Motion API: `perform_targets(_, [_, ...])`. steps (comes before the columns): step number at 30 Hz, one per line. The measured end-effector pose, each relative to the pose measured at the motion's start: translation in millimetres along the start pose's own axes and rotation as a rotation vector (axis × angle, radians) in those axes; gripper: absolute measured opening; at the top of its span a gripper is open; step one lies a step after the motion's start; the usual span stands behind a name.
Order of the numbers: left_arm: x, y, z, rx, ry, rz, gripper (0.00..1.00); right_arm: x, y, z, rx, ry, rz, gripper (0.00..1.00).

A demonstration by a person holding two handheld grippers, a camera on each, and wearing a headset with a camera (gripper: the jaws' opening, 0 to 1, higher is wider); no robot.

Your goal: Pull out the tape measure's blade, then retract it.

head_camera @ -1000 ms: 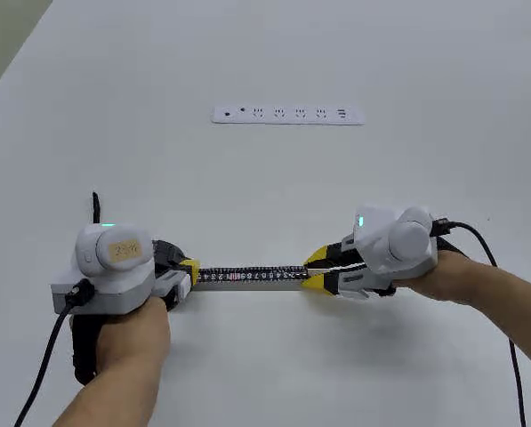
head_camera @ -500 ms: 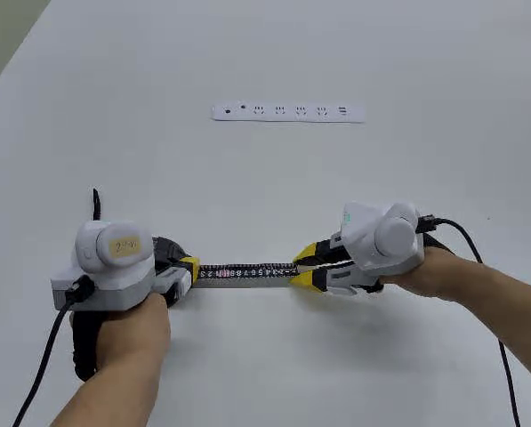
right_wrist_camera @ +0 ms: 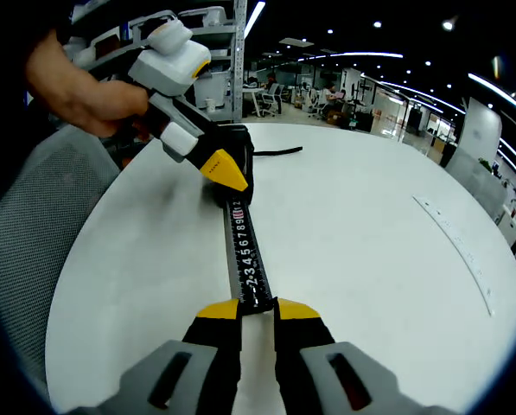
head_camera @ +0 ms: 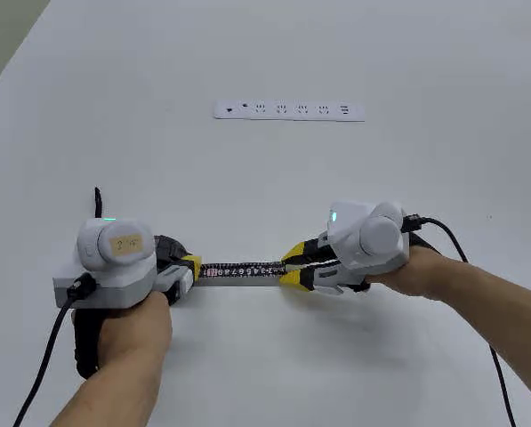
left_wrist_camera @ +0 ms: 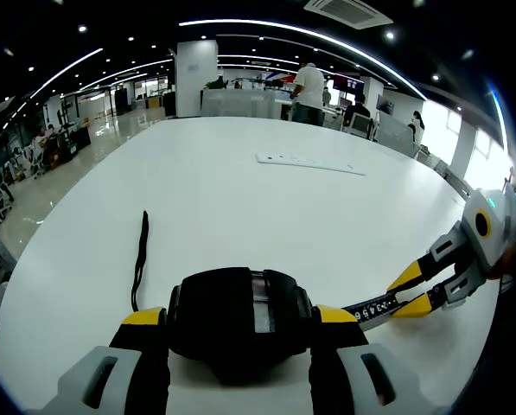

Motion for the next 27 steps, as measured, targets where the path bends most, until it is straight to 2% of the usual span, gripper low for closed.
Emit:
perform_targets(7, [0.2,-0.5,0.1,-0.001,0.001,0.000,0.62,2.6,-3.5,0.5,0.002,0.000,0.003,0.13])
perform_targets(27, [-0.1,-1.0,0.7,-0.006,0.005,-0.005,0.62,20.0,-29.7,2.1,0.005,0.004,0.022,0.13])
Point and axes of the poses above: the centre of the closed fingertips' face, and the gripper's own axes: y roughly backward along the fingers, z roughly to its right, x roughly out of its top, the point moved 5 cm from there along y, roughly backward along the fingers, and after that the axes turned 13 degrees about x, right-handed, at the moved point
